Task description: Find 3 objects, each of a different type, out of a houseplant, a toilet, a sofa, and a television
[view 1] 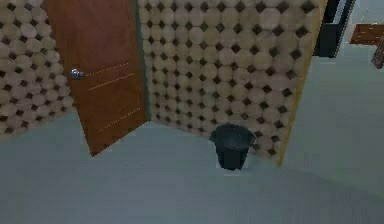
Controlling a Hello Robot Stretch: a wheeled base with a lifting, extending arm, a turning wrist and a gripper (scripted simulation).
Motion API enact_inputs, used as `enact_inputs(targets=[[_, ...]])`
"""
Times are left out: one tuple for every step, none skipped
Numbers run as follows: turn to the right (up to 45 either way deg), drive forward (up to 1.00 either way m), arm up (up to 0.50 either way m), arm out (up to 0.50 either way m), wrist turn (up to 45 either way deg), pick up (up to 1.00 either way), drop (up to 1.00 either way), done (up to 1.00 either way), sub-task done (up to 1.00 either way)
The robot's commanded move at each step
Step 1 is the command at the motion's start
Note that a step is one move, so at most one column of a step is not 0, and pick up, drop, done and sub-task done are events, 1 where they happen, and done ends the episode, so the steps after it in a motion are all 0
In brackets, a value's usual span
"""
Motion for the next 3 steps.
enact_inputs(targets=[[-45.0,0.0,0.0,0.0,0.0,0.0,0.0,0.0,0.0],[-6.0,0.0,0.0,0.0,0.0,0.0,0.0,0.0,0.0],[0.0,0.05,0.0,0.0,0.0,0.0,0.0,0.0,0.0]])
